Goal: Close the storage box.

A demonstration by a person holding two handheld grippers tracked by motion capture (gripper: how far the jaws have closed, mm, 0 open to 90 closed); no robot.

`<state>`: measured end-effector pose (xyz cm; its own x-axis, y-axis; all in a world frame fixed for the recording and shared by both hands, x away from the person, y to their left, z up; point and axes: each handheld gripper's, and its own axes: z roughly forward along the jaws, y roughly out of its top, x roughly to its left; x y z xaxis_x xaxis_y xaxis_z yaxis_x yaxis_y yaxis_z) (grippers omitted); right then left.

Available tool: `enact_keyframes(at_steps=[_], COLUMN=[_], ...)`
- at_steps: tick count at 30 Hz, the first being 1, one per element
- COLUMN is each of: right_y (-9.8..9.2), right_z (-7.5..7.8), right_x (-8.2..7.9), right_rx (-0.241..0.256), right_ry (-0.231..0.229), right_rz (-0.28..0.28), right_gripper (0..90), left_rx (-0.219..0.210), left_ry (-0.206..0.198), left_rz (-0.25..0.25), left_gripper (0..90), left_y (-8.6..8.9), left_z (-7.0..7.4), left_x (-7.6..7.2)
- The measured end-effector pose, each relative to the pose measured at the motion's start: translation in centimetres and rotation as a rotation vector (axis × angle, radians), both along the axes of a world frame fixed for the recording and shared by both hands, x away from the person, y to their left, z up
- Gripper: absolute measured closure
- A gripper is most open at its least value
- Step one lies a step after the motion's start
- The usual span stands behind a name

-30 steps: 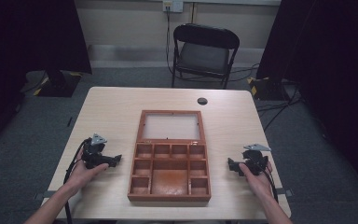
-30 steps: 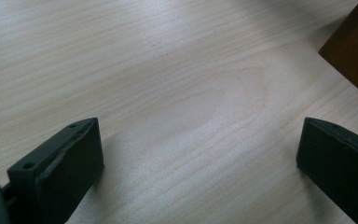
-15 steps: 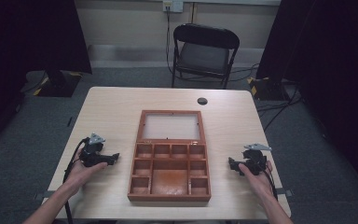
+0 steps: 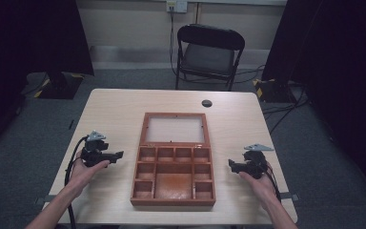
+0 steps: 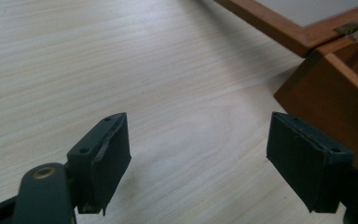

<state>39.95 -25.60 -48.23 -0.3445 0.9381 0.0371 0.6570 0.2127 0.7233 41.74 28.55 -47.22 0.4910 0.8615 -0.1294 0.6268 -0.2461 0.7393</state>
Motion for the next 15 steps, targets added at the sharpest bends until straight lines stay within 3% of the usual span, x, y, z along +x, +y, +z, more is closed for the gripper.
enact_keyframes(at_steps=[6,7,8,10,13,15], right_y=[0.1,0.3,0.5,0.9,1.5,1.7], right_z=[1.7,2.4,2.7,3.3,4.0,4.2], right_x=[0.2,0.3,0.3,0.5,0.8,1.0], right_rx=[0.017,0.03,0.04,0.054,0.046,0.04], right_ry=[-0.035,-0.019,-0.004,0.011,0.0,-0.002], right_rz=[0.033,0.052,0.07,0.094,0.122,0.122], right_gripper=[18.5,22.3,26.4,26.2,26.2,26.1], left_rx=[-0.01,0.003,-0.002,-0.025,0.032,0.024], left_ry=[-0.009,-0.002,-0.03,-0.045,-0.009,-0.03], left_rz=[-0.014,-0.043,-0.039,-0.047,-0.1,-0.092], left_gripper=[22.4,22.1,22.1,22.4,22.3,22.7], left_y=[-0.5,-0.9,-1.0,-1.3,-1.9,-2.0], left_z=[0.8,1.4,1.6,1.8,2.2,2.4], left_x=[0.0,0.4,0.4,0.4,1.0,1.1])
